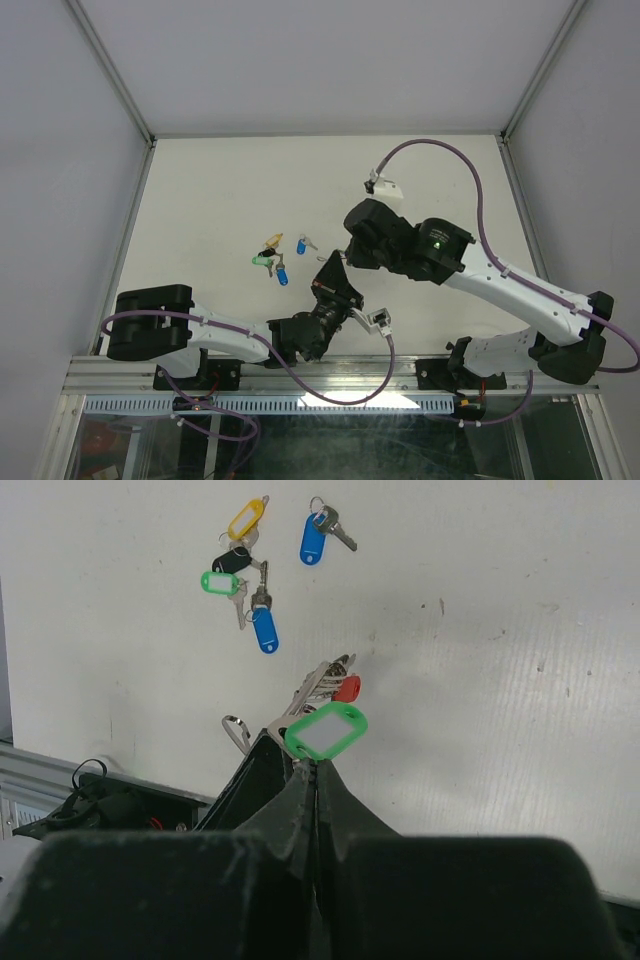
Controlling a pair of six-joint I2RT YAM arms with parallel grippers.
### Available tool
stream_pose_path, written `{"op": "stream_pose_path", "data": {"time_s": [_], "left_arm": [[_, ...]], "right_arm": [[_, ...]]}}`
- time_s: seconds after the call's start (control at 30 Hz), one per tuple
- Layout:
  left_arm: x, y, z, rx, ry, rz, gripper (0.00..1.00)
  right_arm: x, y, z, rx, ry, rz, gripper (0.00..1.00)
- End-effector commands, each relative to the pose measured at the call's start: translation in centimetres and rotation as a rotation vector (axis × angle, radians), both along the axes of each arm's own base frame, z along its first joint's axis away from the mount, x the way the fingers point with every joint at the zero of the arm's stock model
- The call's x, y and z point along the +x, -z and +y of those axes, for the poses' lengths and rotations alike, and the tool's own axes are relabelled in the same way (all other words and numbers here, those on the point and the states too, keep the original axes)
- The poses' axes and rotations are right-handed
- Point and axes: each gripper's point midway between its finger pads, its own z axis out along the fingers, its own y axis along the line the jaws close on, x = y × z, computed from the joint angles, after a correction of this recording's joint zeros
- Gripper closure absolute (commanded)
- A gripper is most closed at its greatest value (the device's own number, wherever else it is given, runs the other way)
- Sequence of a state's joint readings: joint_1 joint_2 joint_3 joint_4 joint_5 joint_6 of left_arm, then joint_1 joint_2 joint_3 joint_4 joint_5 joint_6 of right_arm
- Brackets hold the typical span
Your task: Put the keys on the keyring
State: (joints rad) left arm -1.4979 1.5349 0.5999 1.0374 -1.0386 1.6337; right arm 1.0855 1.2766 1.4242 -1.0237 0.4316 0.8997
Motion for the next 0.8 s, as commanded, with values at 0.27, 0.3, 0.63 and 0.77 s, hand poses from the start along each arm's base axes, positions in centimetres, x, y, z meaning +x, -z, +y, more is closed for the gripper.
{"op": "stream_pose_path", "data": {"time_s": [0.27,0.3,0.63,0.77], "left_arm": [[0.2,-3.3,0.8,-0.152,-0.018,-0.007,1.00],[0.2,-3.3,0.9,-0.153,-0.019,-0.008,1.00],[0.2,-3.7,1.1,-0.170,-0.021,-0.018,1.00],[0.2,-3.9,1.2,-0.178,-0.019,-0.022,1.00]], "right_arm": [[0.8,-2.7,-1.8,0.004,0.070,-0.070,1.00],[0.8,-2.7,-1.8,0.003,0.071,-0.070,1.00],[0.8,-2.4,-2.7,-0.003,0.086,-0.061,1.00],[0.8,-2.2,-3.2,-0.005,0.093,-0.052,1.00]]}}
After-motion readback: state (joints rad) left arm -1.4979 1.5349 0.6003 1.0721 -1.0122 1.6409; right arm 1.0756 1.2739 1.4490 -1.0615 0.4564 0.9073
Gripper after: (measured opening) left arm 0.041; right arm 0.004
